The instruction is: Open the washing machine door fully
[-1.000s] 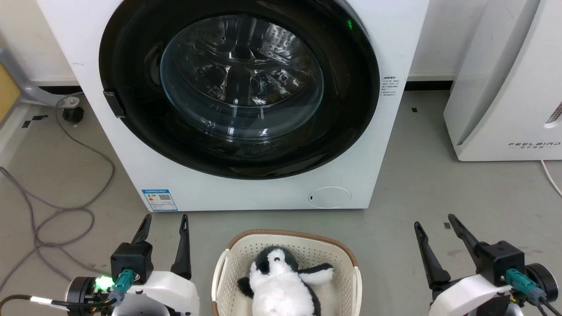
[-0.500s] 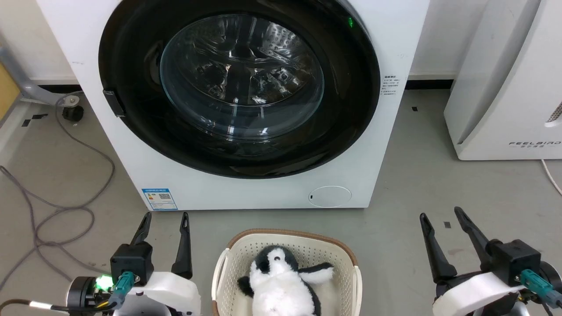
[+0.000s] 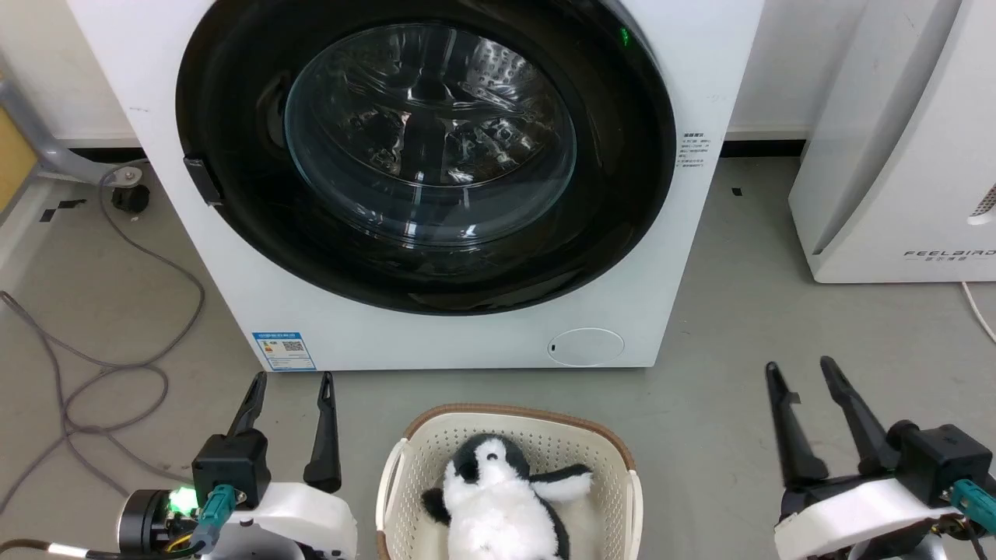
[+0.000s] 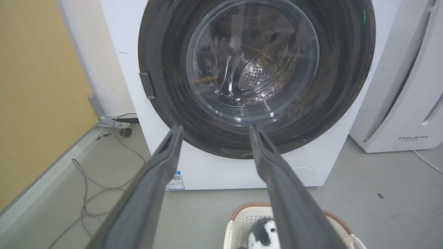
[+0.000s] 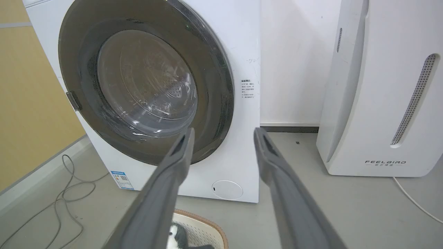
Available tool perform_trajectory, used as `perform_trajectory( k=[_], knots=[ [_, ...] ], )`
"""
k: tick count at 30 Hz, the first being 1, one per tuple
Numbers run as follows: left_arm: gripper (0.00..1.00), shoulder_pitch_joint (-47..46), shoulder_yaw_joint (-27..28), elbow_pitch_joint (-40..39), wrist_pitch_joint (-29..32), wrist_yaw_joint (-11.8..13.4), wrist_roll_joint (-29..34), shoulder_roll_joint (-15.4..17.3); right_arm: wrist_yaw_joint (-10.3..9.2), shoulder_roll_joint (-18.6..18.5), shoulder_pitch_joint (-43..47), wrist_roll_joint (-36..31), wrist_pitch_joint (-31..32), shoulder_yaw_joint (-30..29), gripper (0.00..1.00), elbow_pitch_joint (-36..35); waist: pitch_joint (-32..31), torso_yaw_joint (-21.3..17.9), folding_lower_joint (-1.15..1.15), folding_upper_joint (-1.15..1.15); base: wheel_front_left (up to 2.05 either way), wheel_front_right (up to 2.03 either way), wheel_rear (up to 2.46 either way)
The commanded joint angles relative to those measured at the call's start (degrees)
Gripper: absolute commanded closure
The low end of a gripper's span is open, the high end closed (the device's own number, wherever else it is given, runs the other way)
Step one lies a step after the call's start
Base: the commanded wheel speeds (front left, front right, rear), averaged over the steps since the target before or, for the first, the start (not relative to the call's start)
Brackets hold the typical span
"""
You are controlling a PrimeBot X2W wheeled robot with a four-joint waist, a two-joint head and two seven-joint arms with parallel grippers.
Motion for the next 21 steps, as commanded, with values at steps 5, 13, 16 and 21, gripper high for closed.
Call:
perform_trajectory(
  k=[5,13,16,21],
  knots=[
    [0.00,-0.8,-0.2,-0.4,-1.1,0.6,-0.5,0.0,0.01,0.0,-0.2,4.7,-1.1,-0.2,1.00,-0.5,0.1,0.0,0.00,0.00,0.00,0.00,0.00],
    [0.00,-1.0,-0.4,-0.4,-2.2,0.9,-0.7,0.0,0.02,0.0,-0.5,21.2,-2.1,-0.5,1.00,1.5,0.4,0.2,0.00,0.00,0.00,0.00,0.00],
    [0.00,-1.1,-0.4,-0.5,-2.5,0.9,-0.7,0.0,0.02,0.0,-0.6,28.5,-2.5,-0.2,1.00,2.3,0.5,0.2,0.00,0.00,0.00,0.00,0.00],
    [0.00,-1.3,-0.4,-0.6,-3.1,1.0,-0.6,0.0,0.02,0.0,-1.1,40.0,-3.0,0.9,1.00,3.0,0.7,0.2,0.00,0.00,0.00,0.00,0.00]
  ],
)
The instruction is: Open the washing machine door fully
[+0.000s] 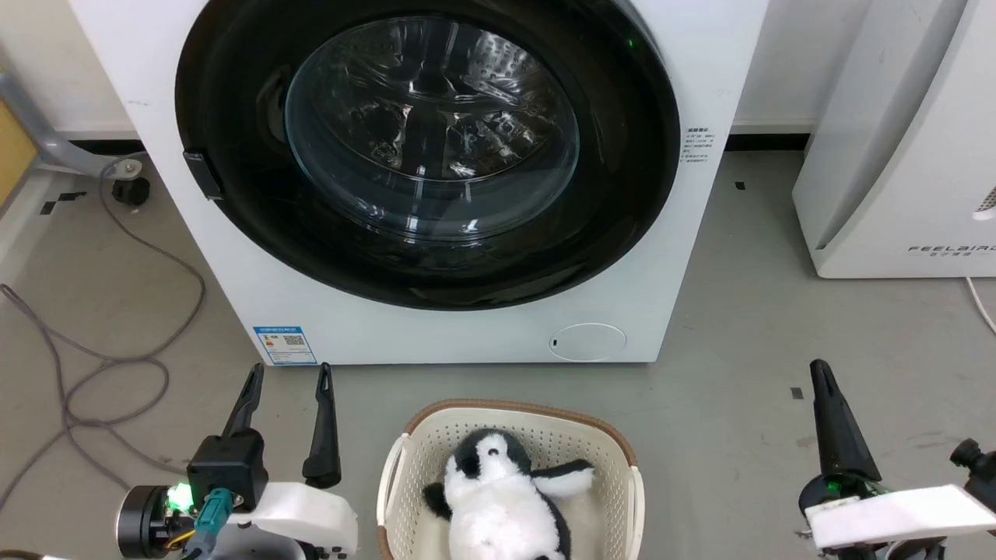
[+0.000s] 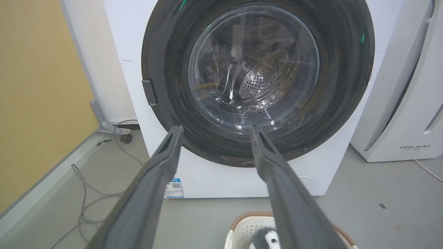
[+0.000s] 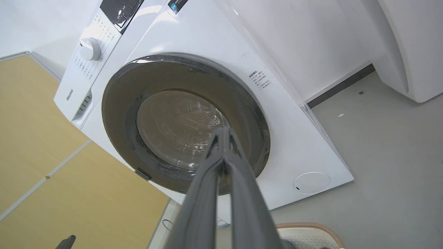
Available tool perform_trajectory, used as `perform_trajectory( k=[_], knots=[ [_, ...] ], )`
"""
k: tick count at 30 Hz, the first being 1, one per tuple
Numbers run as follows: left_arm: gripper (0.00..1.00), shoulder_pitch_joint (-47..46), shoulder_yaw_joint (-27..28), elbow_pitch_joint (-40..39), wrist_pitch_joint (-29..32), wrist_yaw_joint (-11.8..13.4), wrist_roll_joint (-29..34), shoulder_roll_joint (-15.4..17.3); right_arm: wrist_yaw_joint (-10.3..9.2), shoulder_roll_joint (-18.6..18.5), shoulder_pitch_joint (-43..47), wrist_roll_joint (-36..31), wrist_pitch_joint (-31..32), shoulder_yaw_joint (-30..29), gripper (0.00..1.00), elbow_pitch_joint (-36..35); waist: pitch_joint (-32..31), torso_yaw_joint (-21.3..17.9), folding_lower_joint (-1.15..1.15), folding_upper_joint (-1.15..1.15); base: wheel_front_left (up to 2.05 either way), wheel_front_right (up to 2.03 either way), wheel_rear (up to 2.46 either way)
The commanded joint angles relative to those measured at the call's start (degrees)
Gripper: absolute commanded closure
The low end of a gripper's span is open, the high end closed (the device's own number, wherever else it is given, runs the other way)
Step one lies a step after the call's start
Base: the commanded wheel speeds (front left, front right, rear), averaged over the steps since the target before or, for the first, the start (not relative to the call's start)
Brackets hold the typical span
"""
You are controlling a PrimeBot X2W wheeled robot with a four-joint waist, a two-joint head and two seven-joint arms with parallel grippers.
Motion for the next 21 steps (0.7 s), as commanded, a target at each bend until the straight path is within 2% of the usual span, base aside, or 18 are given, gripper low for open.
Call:
perform_trajectory(
  k=[1,10,21],
  knots=[
    [0.00,-1.1,-0.1,-0.4,-0.7,0.3,0.0,0.0,0.03,0.0,-1.1,3.9,-0.3,0.0,1.00,0.2,0.1,0.0,0.00,0.00,0.00,0.00,0.00],
    [0.00,-1.9,-0.4,-0.6,-1.7,0.6,-0.2,0.0,0.03,0.0,-3.6,18.8,3.3,-3.6,1.00,3.2,1.2,0.5,0.00,0.00,0.00,0.00,0.00],
    [0.00,-3.5,-0.4,-1.2,-2.9,0.7,-0.4,0.0,0.04,-0.5,-10.4,26.7,7.2,-8.8,1.00,8.1,4.2,1.9,0.00,0.00,0.00,0.00,0.00]
  ],
)
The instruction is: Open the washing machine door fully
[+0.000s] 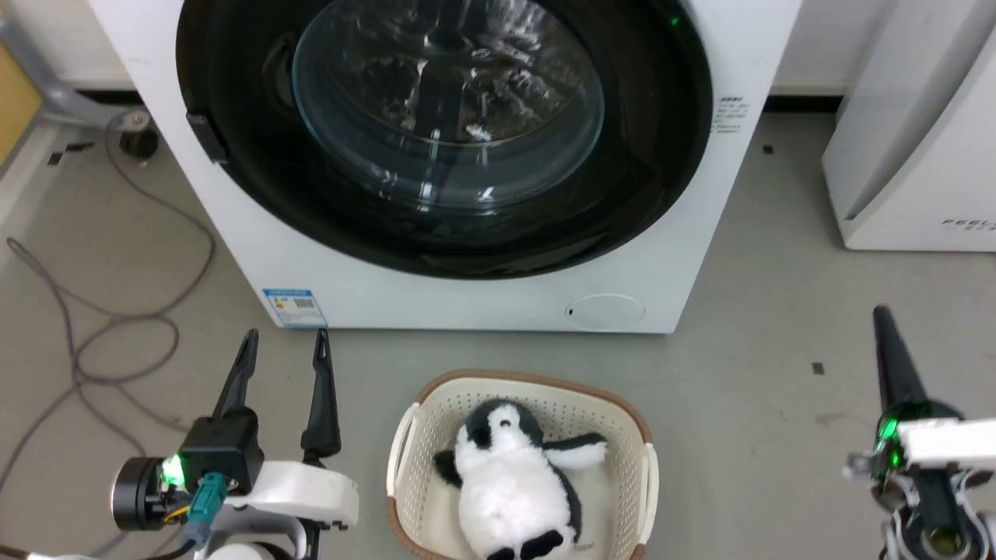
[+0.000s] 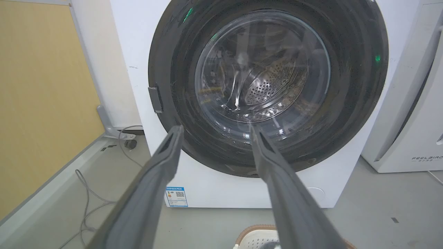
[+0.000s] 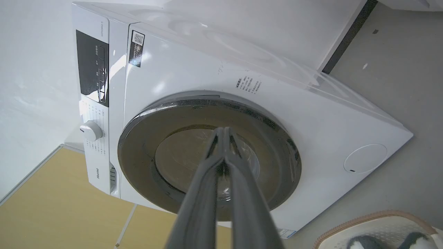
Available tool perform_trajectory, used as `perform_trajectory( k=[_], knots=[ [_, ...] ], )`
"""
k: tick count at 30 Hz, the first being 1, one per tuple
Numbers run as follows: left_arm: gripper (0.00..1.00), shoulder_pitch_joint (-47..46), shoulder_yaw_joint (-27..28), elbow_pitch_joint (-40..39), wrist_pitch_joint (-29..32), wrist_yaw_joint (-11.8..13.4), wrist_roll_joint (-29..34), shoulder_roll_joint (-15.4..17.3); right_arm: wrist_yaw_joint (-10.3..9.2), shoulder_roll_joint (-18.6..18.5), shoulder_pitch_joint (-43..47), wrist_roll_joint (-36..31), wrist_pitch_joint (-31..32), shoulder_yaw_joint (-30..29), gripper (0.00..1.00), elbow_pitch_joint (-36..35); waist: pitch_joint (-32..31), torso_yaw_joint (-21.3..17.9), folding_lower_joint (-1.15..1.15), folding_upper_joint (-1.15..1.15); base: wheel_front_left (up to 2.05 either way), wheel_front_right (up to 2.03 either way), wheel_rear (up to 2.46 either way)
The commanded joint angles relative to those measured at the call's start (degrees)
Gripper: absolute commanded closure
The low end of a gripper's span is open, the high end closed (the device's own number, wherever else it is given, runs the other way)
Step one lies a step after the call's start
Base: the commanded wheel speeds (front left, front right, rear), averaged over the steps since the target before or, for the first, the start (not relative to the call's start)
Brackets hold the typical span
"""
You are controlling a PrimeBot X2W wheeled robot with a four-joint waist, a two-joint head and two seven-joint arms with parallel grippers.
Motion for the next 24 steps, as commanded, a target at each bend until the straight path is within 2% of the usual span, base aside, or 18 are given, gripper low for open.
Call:
perform_trajectory(
  k=[1,13,24],
  knots=[
    [0.00,-1.1,0.0,-0.3,-0.5,0.3,-0.2,0.0,0.04,-0.4,-1.5,1.9,0.3,-0.4,1.00,0.5,0.6,0.3,0.00,0.00,0.00,0.00,0.00],
    [0.00,-4.6,-0.5,-1.3,-2.0,1.0,-0.7,0.0,0.04,-4.3,-15.1,10.8,2.6,-3.6,1.00,7.3,6.4,2.3,0.00,0.00,0.00,0.00,0.00],
    [0.00,-8.1,-1.7,-1.8,-3.3,2.0,-1.7,0.0,0.05,-9.6,-30.2,15.9,2.9,-0.6,1.00,17.1,12.4,4.2,0.00,0.00,0.00,0.00,0.00]
  ],
)
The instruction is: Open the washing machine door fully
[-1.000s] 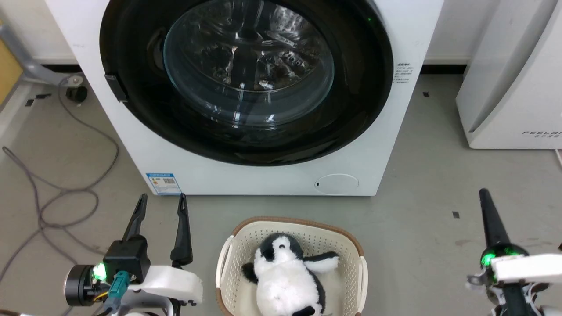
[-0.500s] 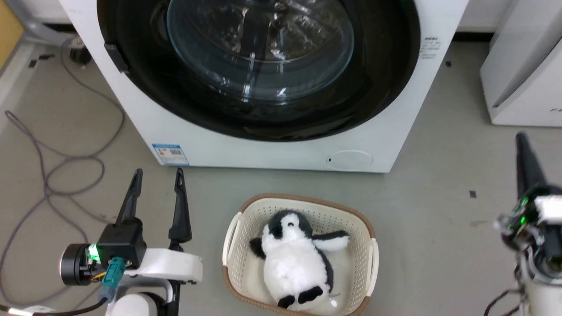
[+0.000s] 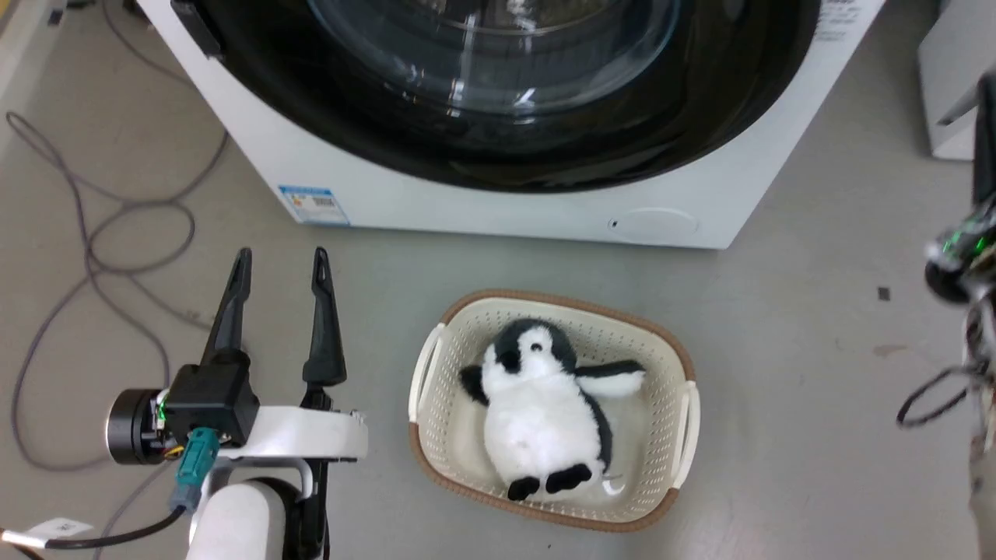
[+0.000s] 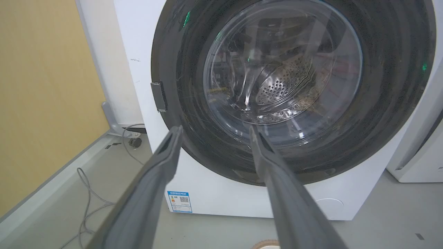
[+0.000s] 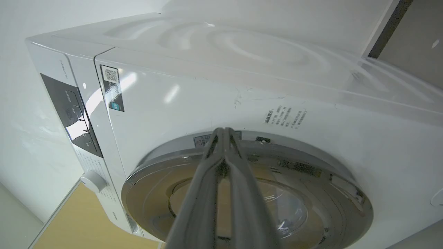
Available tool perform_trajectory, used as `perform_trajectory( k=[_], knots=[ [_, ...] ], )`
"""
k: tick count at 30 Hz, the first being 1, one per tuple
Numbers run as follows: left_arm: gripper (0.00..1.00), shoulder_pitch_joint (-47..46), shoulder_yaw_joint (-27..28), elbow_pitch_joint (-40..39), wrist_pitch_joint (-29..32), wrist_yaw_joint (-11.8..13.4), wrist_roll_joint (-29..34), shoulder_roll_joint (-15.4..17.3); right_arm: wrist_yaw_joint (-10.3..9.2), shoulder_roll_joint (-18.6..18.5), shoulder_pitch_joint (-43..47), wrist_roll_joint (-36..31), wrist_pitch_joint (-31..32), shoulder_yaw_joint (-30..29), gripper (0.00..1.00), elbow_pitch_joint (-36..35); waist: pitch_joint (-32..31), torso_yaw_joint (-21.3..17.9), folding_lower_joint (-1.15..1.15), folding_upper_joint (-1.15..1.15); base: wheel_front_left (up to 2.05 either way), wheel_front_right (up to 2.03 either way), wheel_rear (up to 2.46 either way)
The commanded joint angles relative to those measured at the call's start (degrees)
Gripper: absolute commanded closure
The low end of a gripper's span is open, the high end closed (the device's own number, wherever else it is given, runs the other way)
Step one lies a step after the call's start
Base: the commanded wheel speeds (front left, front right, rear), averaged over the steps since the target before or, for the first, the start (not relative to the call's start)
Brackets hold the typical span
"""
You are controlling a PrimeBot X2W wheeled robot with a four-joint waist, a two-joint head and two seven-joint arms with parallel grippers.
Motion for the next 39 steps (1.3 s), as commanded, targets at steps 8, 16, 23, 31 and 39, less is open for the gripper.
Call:
perform_trajectory(
  k=[8,16,23,31,39],
  knots=[
    [0.00,-2.7,-0.8,-0.3,-1.4,1.1,-1.2,0.0,0.05,-3.5,-12.1,4.8,0.9,3.1,1.00,8.0,3.9,2.5,-0.01,0.00,0.00,0.00,0.00],
    [0.00,-4.1,-1.7,-0.2,-2.4,2.0,-2.3,0.0,0.05,-5.5,-20.3,7.4,2.1,6.5,1.00,15.0,6.0,4.4,-0.01,0.00,0.00,0.00,0.00],
    [0.00,-5.0,-2.5,-0.4,-3.2,2.7,-2.9,0.0,0.06,-6.6,-25.2,9.4,3.3,9.6,1.00,19.8,7.5,5.5,-0.01,0.00,0.00,0.00,0.00],
    [0.00,-5.3,-2.5,0.1,-3.5,2.7,-2.9,0.0,0.06,-5.8,-24.7,8.6,7.3,13.0,1.00,17.9,6.9,5.3,-0.01,0.00,0.00,0.00,0.00],
    [0.00,-4.7,-2.1,0.6,-3.5,2.4,-2.7,0.0,0.06,-5.3,-21.1,5.9,11.2,16.9,1.00,15.8,5.3,4.2,-0.01,0.00,0.00,0.00,0.00]
  ],
)
